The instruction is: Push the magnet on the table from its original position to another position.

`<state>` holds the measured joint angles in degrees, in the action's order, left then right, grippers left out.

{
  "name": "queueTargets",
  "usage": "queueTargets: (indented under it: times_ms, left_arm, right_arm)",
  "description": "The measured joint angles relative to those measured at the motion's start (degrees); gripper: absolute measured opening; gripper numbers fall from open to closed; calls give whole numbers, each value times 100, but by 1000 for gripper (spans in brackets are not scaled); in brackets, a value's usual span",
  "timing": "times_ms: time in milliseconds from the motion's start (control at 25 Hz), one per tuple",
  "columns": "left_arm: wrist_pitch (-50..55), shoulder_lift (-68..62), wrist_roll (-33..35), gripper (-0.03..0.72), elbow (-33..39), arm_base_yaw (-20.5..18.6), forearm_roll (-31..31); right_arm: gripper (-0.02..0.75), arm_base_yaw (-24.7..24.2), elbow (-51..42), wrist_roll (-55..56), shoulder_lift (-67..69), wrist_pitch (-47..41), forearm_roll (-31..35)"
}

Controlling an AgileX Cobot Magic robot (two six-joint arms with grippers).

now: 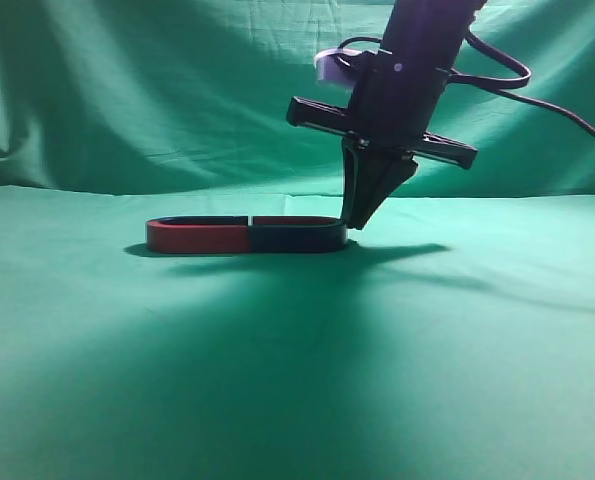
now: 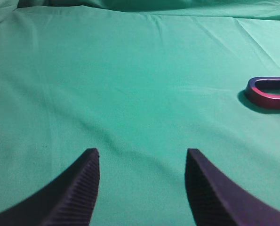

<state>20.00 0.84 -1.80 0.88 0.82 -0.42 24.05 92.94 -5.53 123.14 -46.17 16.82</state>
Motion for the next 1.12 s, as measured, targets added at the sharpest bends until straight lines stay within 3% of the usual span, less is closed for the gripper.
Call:
queueTargets:
  times_ms: [320,640,840,1120]
  left_arm:
    - [0,0,0,372,0,0,0]
    - [0,0,0,372,0,0,0]
    - [0,0,0,372,0,0,0]
    - [0,0,0,372,0,0,0]
  right_arm:
    - [0,0,30,-9,0,33,8]
    - [0,0,730,39,-782,-1276,-105]
    - [0,0,732,496,-1841,-2057,-686]
    - [0,0,-413,1046,-3618,-2259,-1248]
